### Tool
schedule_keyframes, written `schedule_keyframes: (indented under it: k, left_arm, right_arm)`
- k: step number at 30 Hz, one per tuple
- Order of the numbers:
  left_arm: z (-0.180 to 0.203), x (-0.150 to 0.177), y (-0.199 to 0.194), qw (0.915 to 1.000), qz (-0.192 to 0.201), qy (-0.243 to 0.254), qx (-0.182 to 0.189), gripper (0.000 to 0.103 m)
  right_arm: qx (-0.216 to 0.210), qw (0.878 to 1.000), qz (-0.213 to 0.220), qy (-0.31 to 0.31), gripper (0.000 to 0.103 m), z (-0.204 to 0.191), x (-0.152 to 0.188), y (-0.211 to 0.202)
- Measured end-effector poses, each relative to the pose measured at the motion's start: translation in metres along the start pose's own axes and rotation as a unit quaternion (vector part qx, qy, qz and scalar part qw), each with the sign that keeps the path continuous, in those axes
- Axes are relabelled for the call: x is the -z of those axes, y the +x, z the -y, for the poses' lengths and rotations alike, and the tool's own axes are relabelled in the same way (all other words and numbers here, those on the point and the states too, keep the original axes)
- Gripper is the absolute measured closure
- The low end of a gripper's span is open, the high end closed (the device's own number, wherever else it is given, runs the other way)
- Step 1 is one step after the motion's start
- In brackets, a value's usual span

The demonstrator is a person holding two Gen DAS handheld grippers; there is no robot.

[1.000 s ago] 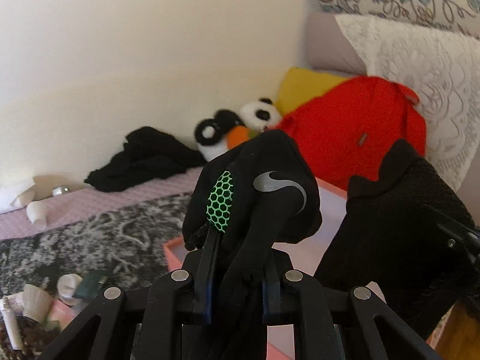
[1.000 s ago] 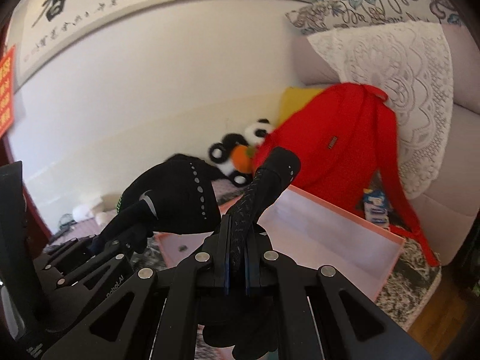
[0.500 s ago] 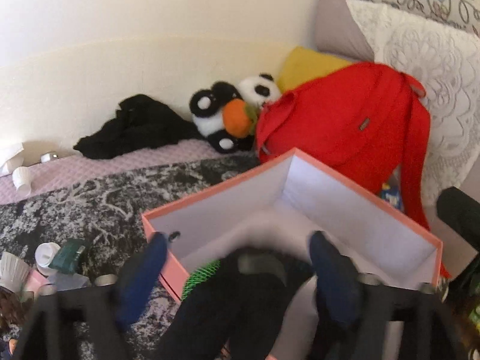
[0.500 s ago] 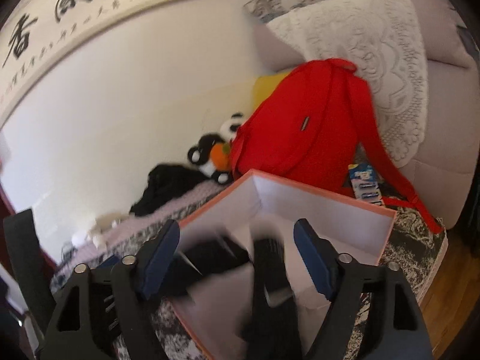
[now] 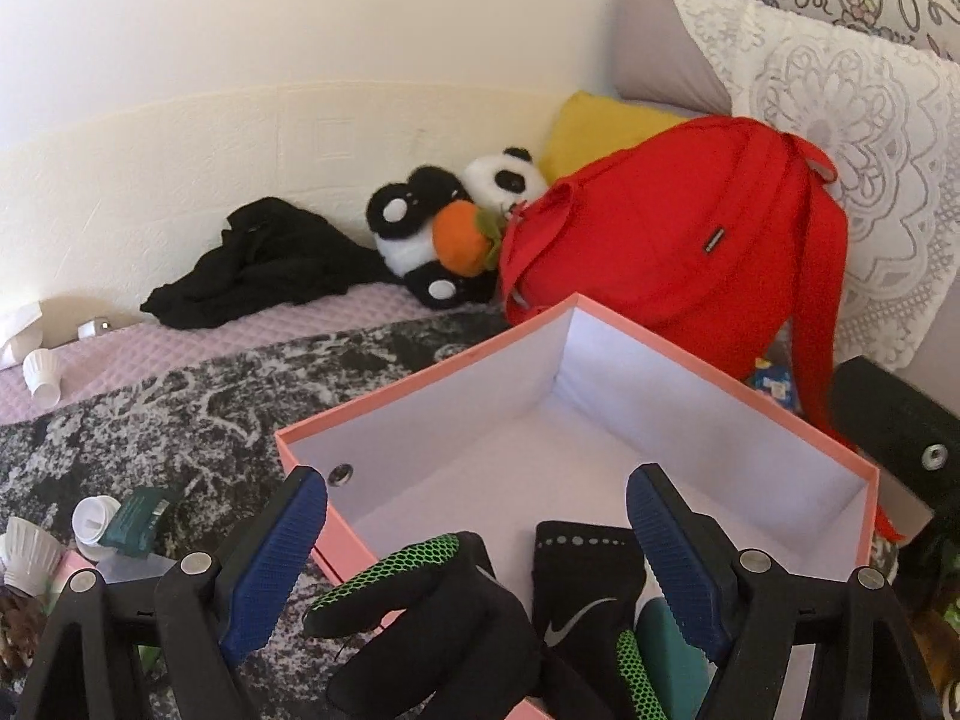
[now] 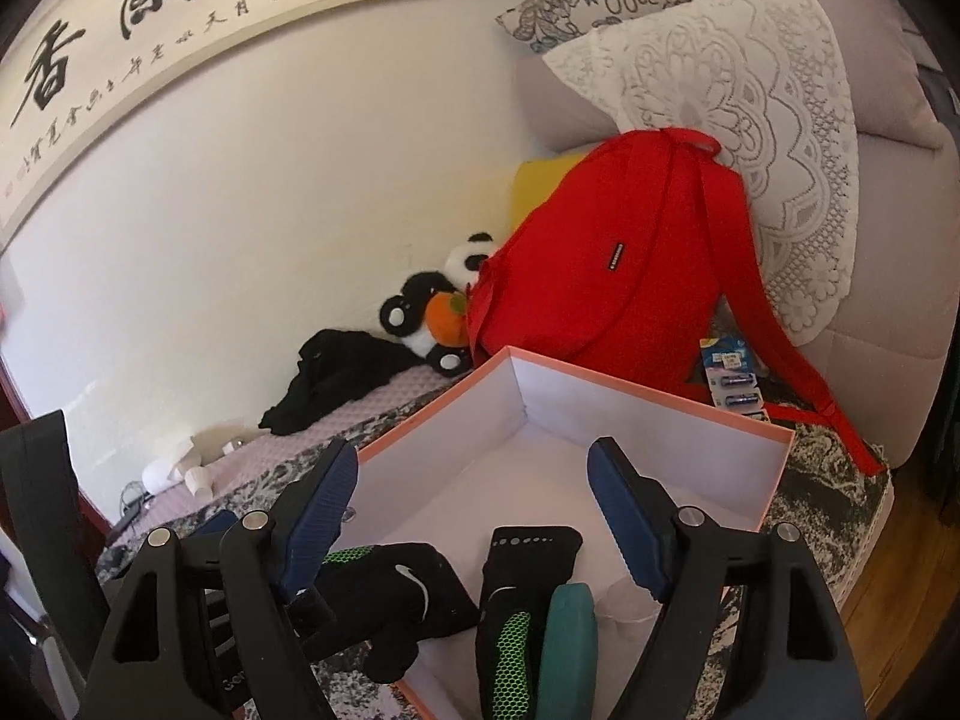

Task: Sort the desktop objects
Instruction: 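Carry both black gloves into the pink box and release them, then grasp the blue figurine with left gripper while right grasps green tape measure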

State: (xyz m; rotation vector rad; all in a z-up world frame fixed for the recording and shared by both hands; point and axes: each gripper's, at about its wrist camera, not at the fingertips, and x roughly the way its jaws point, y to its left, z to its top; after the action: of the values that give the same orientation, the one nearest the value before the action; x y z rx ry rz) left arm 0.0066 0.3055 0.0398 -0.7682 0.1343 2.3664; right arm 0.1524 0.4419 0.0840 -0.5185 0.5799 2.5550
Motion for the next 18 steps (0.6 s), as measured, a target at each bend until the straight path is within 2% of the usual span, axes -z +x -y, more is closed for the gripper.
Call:
schedule_keyframes:
  k: [5,12,18]
  left_arm:
    - [-0.013,0.004,-0.020,0.9994,0.014,0.012,-0.029,0.017]
    - [-0.068,0.019,-0.057,0.9932,0.037,-0.002,-0.111,0.017]
    - [-0.131,0.036,-0.097,0.9823,0.029,-0.016,-0.184,0.017]
  right_arm:
    - [-0.024,1.000,-0.013,0.003,0.020,-0.020,0.006,0.008]
    - [-0.079,0.996,-0.011,-0.027,0.020,-0.073,0.021,0.008]
    - [-0.153,0.985,-0.070,-0.044,0.028,-0.141,0.047,0.030]
